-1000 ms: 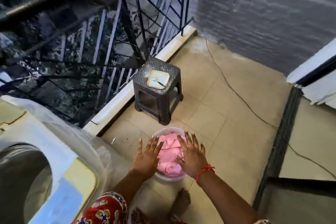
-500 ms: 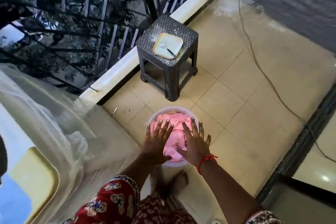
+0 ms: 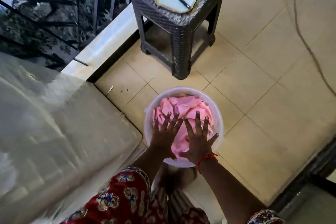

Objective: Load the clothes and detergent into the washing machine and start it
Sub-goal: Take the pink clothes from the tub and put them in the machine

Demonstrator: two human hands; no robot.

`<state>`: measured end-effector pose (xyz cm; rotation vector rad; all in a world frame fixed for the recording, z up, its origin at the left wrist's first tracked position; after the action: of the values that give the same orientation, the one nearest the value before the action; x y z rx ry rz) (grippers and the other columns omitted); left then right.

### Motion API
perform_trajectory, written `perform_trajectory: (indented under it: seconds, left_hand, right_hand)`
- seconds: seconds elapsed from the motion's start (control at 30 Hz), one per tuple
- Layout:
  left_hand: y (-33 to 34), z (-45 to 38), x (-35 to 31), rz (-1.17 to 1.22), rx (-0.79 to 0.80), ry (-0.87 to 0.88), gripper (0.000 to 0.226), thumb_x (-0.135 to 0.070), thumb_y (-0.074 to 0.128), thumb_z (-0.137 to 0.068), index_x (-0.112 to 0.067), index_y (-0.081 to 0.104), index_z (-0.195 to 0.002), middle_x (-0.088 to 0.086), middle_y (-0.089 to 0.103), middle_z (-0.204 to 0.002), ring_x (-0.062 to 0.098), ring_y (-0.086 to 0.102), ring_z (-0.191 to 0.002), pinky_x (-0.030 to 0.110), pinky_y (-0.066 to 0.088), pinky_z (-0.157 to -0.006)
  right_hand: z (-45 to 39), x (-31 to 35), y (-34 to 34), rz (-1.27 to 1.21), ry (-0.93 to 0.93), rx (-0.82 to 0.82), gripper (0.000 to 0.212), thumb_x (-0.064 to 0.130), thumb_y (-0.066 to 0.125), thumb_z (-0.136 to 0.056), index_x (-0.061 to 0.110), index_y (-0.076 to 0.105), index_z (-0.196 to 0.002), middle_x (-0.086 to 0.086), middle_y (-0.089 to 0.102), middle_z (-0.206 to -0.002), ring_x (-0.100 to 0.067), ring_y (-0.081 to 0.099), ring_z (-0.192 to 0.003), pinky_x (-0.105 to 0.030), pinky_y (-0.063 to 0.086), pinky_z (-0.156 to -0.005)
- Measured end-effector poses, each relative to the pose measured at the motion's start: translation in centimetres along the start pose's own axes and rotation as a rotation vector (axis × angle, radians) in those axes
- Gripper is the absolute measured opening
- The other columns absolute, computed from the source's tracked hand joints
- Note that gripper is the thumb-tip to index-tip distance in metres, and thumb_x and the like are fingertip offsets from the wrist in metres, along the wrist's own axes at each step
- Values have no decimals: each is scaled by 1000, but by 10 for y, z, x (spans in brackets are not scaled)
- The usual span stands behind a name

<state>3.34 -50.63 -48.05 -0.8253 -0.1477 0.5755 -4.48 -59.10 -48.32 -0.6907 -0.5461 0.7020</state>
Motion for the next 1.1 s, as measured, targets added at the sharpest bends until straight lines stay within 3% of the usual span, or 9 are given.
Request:
perform_trajectory:
  seconds: [0.1, 0.2, 0.3, 0.57, 0.7, 0.8, 0.87, 0.93, 1.1]
  left_hand:
    - [18, -32, 9, -5, 18, -47, 144, -74, 73, -54, -26, -26, -147, 8, -30, -156, 39, -23, -143, 76, -13, -102]
    - [57, -83, 23, 37, 60, -58, 151, -71, 77, -48, -31, -34, -142, 6, -34, -154, 41, -28, -140, 80, -4, -98]
    - [61, -90, 22, 102, 71, -47, 149, -66, 80, -52, -32, -36, -140, 4, -36, -153, 40, -29, -140, 83, 8, -98]
    - [128, -126, 33, 188, 59, -55, 132, -74, 65, -64, -37, -44, -131, 0, -33, -150, 39, -19, -144, 73, 21, -105]
    - [129, -130, 29, 192, 11, -47, 98, -57, 58, -81, -31, -4, -151, 3, -4, -162, 36, -2, -147, 60, 22, -110]
    - [113, -124, 21, 222, 13, -23, 79, -39, 58, -86, -29, 15, -151, 3, 9, -161, 35, 2, -147, 51, 22, -114]
    - [102, -117, 19, 329, -6, -5, 69, -30, 58, -85, -25, 29, -148, 6, 25, -157, 35, 13, -146, 49, 19, -115]
    - [85, -106, 13, 387, -54, 56, 55, -26, 51, -82, -21, 47, -136, 10, 49, -139, 35, 38, -135, 44, 17, -117]
    - [24, -61, 5, 404, -250, 200, 43, -30, 37, -69, -20, 67, -98, 0, 69, -91, 22, 66, -91, 42, 44, -98]
  right_hand:
    - [-28, -6, 22, -17, 28, 19, 144, 80, 74, -39, 40, -14, -147, -6, -26, -156, -42, -18, -143, -83, 12, -95]
    - [-83, -16, 63, 7, 35, 72, 153, 74, 78, -39, 43, -36, -136, -3, -45, -147, -40, -36, -135, -84, 11, -92]
    - [-93, -20, 73, -30, 32, 59, 156, 65, 84, -40, 47, -45, -126, -5, -48, -143, -43, -34, -135, -84, 15, -95]
    - [-130, -31, 126, -89, 84, 102, 124, 60, 81, -50, 47, 5, -147, -17, -9, -157, -43, -5, -145, -70, 33, -101]
    - [-143, -34, 127, -12, 31, 16, 90, 56, 70, -61, 38, 33, -142, -27, 32, -143, -49, 29, -133, -55, 39, -104]
    - [-141, -31, 108, 76, -15, -119, 54, 44, 69, -71, 30, 60, -123, -24, 59, -112, -47, 56, -103, -49, 50, -89]
    - [-134, -34, 103, 54, 25, -94, 38, 37, 70, -75, 26, 68, -111, -25, 64, -98, -46, 61, -88, -50, 55, -77]
    - [-125, -33, 104, 12, 40, -33, 34, 37, 54, -85, 26, 63, -116, -27, 61, -108, -48, 57, -98, -54, 51, -83]
    - [-72, -19, 43, -274, 152, -23, 31, 19, 49, -87, 16, 66, -112, -24, 58, -117, -43, 53, -110, -49, 45, -92]
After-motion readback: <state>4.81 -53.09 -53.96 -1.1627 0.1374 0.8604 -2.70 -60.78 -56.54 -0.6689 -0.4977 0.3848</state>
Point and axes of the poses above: each hand's wrist, its own z-axis away from the middle knuckle, its own y-axis out of the palm, x = y × z, the point moved 8 cm from there along -z, towards the middle knuckle
